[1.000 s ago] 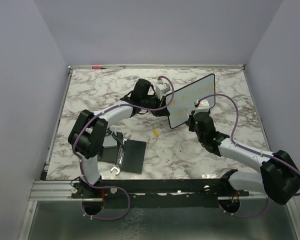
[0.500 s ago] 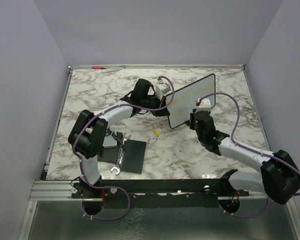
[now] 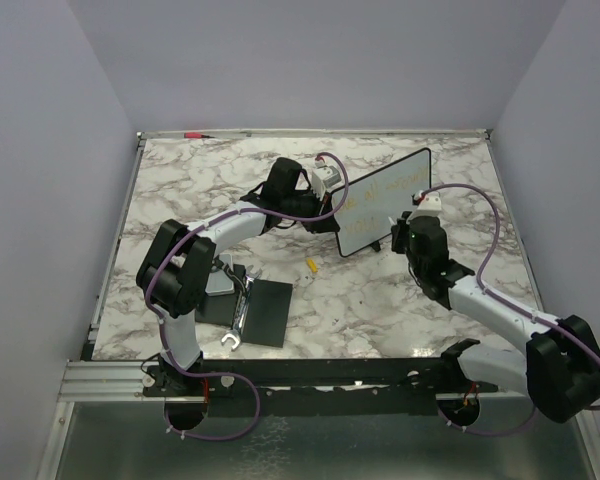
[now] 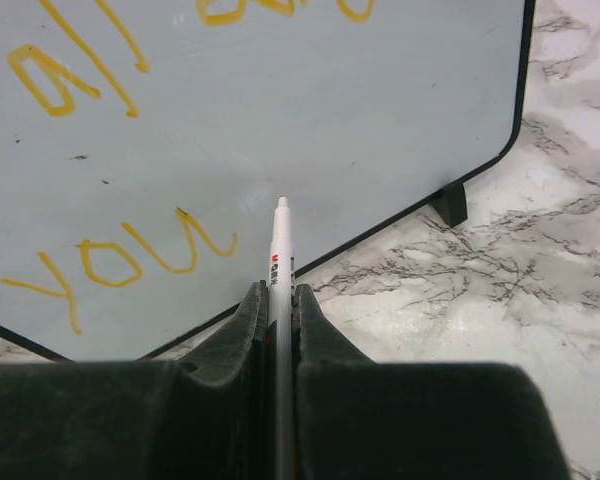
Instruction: Write a sentence on the whiteboard
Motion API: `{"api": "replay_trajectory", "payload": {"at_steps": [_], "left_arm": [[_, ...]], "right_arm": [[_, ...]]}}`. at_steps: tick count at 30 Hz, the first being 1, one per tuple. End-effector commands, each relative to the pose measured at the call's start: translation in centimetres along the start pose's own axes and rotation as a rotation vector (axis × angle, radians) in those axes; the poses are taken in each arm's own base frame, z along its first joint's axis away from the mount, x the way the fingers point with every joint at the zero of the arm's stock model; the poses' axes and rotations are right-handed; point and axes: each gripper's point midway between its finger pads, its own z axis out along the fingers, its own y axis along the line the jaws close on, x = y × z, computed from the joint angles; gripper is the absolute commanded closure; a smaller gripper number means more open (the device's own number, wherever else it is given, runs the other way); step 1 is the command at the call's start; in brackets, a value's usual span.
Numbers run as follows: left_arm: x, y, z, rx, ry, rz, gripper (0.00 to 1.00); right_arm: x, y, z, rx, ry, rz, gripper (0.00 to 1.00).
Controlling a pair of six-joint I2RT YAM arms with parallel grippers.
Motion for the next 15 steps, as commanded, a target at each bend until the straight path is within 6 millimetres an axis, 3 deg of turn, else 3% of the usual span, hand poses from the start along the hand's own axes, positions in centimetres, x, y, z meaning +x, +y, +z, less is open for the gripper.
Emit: {"api": "replay_trajectory", "payload": {"at_steps": [1,15], "left_arm": [[-0.8,-1.3,-0.3,0.029,-0.005,0.041,1.0],[-0.8,-1.2,-0.4,0.027,-0.006,0.041,1.0]], "right_arm": [[0.0,1.5,-0.3,-0.132,0.012,0.048,0.99],[1.1,0.7,0.1,-0.112,0.056,0.065,0.99]]}}
